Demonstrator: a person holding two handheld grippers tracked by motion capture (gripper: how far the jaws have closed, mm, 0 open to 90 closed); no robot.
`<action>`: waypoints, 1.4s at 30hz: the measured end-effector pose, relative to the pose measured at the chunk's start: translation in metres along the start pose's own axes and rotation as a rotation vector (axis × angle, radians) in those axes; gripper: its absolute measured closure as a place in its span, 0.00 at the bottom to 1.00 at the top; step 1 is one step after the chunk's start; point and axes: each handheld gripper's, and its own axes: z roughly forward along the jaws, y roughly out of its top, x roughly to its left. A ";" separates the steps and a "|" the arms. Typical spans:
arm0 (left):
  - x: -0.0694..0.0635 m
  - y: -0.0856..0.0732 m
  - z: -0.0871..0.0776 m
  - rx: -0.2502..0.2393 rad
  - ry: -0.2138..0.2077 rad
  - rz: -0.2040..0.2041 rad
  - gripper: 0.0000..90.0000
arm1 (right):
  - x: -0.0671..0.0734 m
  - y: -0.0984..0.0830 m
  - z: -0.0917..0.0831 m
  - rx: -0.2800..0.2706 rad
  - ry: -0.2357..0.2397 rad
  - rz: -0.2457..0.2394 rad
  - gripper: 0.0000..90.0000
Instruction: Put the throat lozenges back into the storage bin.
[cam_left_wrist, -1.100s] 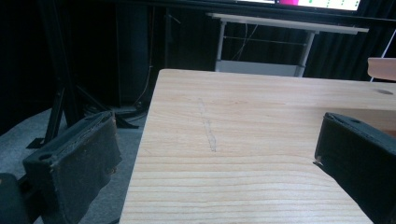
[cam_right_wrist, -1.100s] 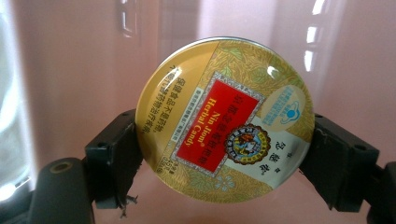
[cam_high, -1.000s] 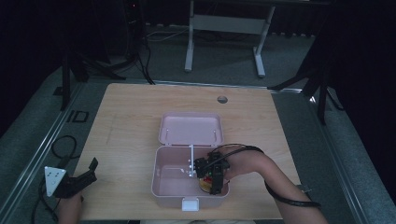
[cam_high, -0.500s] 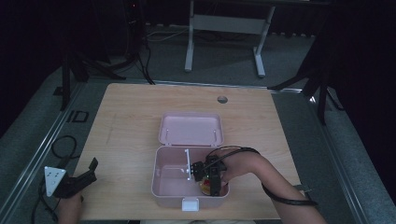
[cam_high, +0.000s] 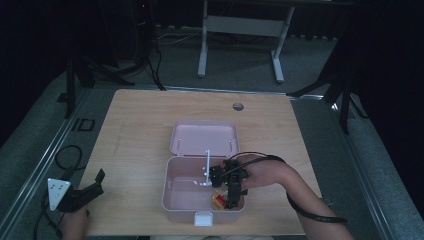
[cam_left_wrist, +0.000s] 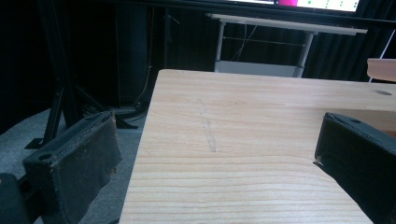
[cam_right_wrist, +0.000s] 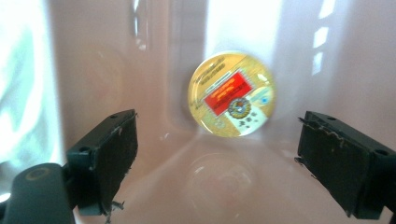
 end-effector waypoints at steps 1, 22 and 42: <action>0.000 0.000 0.000 0.000 0.000 -0.001 0.00 | 0.002 -0.002 -0.007 -0.025 -0.025 -0.002 0.13; 0.000 0.000 0.000 0.003 -0.006 -0.002 0.00 | 0.006 -0.132 -0.044 -0.374 -0.188 0.175 0.13; 0.000 0.000 0.000 0.002 -0.006 -0.001 0.00 | -0.047 -0.207 0.077 -0.688 -0.556 0.707 0.12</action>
